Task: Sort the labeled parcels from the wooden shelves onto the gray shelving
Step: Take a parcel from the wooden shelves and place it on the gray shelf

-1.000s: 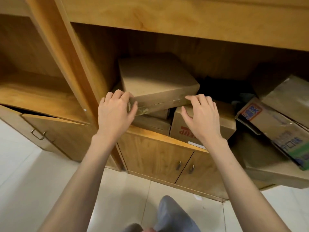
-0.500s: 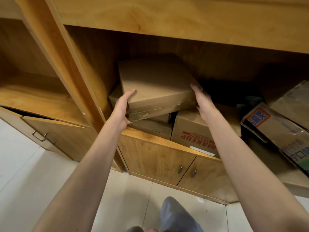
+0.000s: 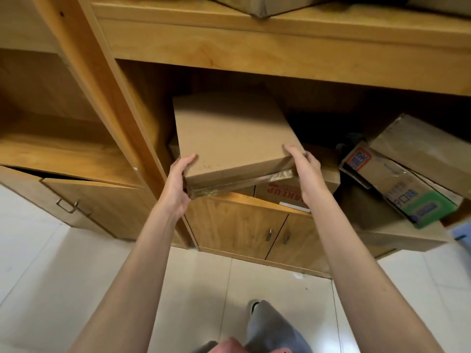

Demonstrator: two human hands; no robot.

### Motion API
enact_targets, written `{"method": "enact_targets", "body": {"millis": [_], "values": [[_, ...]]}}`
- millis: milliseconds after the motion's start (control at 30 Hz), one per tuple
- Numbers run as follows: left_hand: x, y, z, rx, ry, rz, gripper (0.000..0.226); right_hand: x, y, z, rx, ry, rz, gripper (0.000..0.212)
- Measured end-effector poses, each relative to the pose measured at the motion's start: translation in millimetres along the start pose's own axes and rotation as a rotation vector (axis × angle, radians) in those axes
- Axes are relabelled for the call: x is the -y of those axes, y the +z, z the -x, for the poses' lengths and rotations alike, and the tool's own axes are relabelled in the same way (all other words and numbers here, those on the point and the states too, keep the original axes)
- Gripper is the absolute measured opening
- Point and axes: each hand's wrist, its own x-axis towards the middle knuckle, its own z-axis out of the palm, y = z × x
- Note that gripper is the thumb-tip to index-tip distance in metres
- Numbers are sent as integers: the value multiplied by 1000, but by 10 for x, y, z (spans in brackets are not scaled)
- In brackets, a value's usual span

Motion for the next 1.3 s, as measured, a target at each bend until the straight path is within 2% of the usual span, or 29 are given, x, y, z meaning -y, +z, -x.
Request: {"method": "enact_targets", "body": {"millis": [100, 200, 267, 333, 433, 533, 600, 667, 700, 767, 833, 867, 900, 967, 1067, 1300], "values": [[2, -157, 256, -4, -31, -22, 62, -34, -101, 396, -1, 54, -58, 65], [35, -251, 470, 45, -44, -47, 54, -129, -197, 778, 33, 132, -149, 70], [78, -280, 601, 89, -44, -67, 52, -215, -272, 1006, 57, 191, -228, 57], [126, -314, 711, 133, -52, -97, 61, -331, -368, 1200, 52, 241, -325, 49], [221, -346, 889, 180, -59, -149, 76, -472, -505, 1478, -14, 280, -416, 48], [282, -304, 1028, 214, -43, -216, 58, -523, -600, 1715, -79, 268, -437, 36], [309, -226, 1109, 200, -7, -268, 55, -543, -687, 1839, -123, 251, -445, 29], [354, -115, 1207, 105, 144, -410, 57, -554, -807, 1947, -172, 236, -455, 36], [375, -45, 1302, 34, 282, -503, 60, -555, -882, 1999, -202, 228, -456, 42], [410, 126, 1568, -31, 682, -674, 70, -543, -1043, 2106, -270, 203, -458, 54], [513, 338, 1756, 71, 1127, -924, 83, -516, -1207, 2220, -335, 181, -461, 59], [602, 458, 1823, 150, 1309, -1046, 88, -495, -1287, 2281, -369, 175, -466, 60], [695, 586, 1904, 232, 1416, -1142, 92, -472, -1372, 2343, -398, 168, -469, 60], [872, 826, 2073, 362, 1490, -1266, 101, -423, -1549, 2464, -443, 157, -470, 60], [1126, 1052, 2294, 405, 1536, -1372, 107, -351, -1819, 2664, -493, 138, -476, 59], [1386, 1369, 2627, 375, 1610, -1238, 100, -316, -2241, 3097, -572, 62, -457, 64]]}}
